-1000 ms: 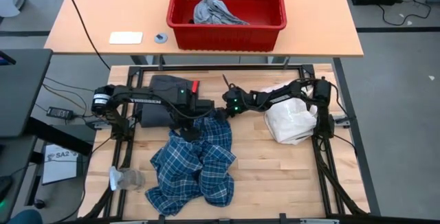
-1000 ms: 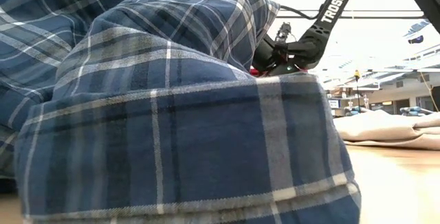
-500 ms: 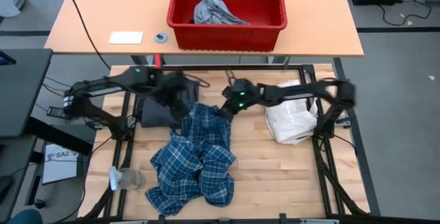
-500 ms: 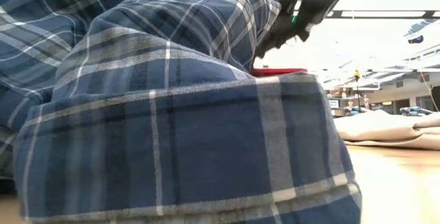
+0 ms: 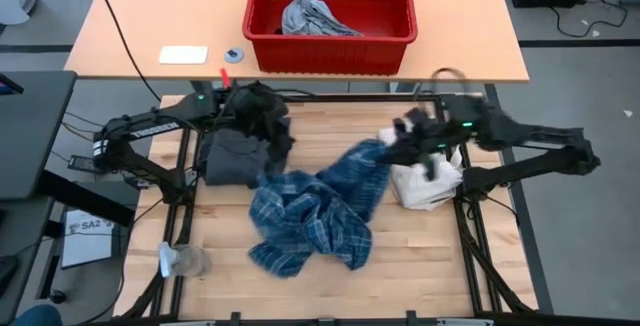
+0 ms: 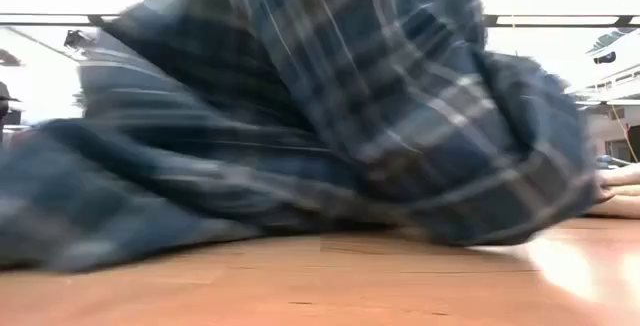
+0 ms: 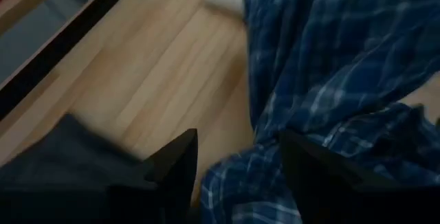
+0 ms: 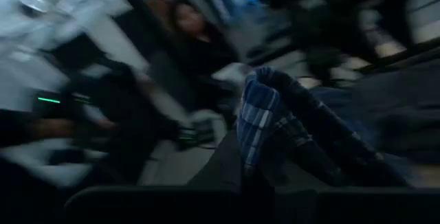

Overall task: Fold Laundry from Bin
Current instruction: Fold the plaid pants

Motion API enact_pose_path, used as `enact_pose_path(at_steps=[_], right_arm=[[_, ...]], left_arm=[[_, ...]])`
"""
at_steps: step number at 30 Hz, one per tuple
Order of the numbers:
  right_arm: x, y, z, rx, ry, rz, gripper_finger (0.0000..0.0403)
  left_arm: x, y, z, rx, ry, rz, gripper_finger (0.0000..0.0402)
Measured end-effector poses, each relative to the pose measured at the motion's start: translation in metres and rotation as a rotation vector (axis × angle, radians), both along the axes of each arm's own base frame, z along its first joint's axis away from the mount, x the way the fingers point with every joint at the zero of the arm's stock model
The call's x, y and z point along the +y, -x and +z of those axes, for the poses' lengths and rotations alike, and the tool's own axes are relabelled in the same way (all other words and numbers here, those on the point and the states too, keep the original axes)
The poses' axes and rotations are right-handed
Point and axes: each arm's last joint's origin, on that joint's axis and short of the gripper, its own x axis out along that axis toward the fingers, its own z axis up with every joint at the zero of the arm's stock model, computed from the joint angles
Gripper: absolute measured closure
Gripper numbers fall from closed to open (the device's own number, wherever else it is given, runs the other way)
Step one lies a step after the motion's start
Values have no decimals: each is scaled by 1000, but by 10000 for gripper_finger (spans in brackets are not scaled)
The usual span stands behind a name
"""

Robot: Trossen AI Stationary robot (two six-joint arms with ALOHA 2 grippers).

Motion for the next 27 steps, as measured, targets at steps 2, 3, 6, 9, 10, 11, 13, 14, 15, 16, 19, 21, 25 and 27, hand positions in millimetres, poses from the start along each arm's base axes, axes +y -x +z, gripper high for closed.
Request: enact_pose_path(at_steps=[2, 3, 6, 9, 10, 11, 13, 14, 15, 16, 19, 21, 25, 27], right_arm=[[7, 17, 10, -38, -57, 67, 395], [10, 25, 15, -55, -77, 88, 395], [13, 39, 31, -102, -95, 32, 395], [9, 45, 54, -175, -78, -121, 395], [8, 45, 63, -202, -64, -167, 395], [6, 45, 71, -231, -44, -211, 395], [2, 40, 88, -266, -20, -295, 395], [1, 36, 95, -279, -11, -321, 395], [0, 30, 101, -277, 1, -332, 395], [-1, 21, 104, -258, 8, -343, 395], [-4, -10, 100, -125, 20, -364, 395], [-5, -35, 86, 9, 33, -377, 395], [-6, -68, 69, 112, 101, -375, 395], [-4, -78, 70, 88, 141, -347, 395]], left_arm=[[2, -9, -3, -20, 4, -10, 191], [3, -13, -5, -23, 2, -13, 191], [5, -22, -10, -32, -11, -24, 191], [6, -26, -10, -52, -16, -23, 191], [6, -26, -10, -56, -17, -23, 191], [6, -26, -9, -60, -18, -23, 191], [5, -23, -6, -71, -18, -21, 191], [5, -21, -4, -82, -12, -17, 191], [3, -19, 0, -102, -4, -19, 191], [1, -16, 4, -131, 10, -20, 191], [-9, -9, 23, -261, 34, -59, 191], [-16, -3, 37, -357, 25, -85, 191], [-29, 16, 66, -535, -34, -101, 191], [-32, 23, 72, -563, -66, -67, 191]])
